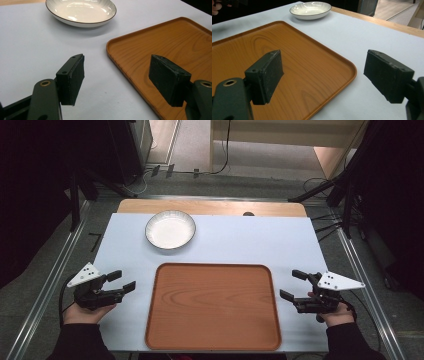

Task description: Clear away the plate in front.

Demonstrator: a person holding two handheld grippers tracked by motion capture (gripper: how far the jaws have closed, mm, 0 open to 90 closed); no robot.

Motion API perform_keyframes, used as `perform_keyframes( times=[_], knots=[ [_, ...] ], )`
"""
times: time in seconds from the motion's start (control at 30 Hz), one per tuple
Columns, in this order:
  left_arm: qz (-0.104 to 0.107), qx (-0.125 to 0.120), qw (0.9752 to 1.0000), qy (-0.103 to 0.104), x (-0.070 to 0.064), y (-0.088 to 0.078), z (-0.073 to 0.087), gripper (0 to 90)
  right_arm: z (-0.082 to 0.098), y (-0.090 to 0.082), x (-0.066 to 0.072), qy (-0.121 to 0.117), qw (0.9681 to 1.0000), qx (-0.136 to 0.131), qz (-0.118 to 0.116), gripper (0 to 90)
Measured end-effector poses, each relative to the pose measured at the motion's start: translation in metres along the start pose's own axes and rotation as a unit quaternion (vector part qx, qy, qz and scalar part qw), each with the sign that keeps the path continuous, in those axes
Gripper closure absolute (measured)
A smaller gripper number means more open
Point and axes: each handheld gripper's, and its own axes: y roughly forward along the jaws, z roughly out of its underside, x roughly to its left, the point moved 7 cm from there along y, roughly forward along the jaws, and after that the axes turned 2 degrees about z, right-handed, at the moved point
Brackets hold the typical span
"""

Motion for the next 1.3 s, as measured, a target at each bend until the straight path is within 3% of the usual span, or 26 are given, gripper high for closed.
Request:
perform_keyframes(
  times=[0.43,0.77,1.0,1.3],
  knots=[
    [-0.013,-0.018,0.9996,0.017,-0.001,-0.002,-0.004,29.1,0.0,0.0,0.0,-0.002,1.0,0.002,0.002,16.5],
    [-0.018,-0.006,0.9998,0.008,0.001,0.003,-0.008,30.5,0.002,0.001,0.0,0.0,0.9999,0.01,0.002,16.5],
    [-0.021,-0.005,0.9998,-0.003,0.003,0.014,-0.013,31.5,0.002,0.001,0.0,0.0,0.9999,0.012,0.002,16.5],
    [-0.026,0.019,0.9994,-0.01,0.005,0.032,-0.012,32.0,0.003,0.002,0.0,0.001,0.9999,0.015,0.003,16.5]
  ],
)
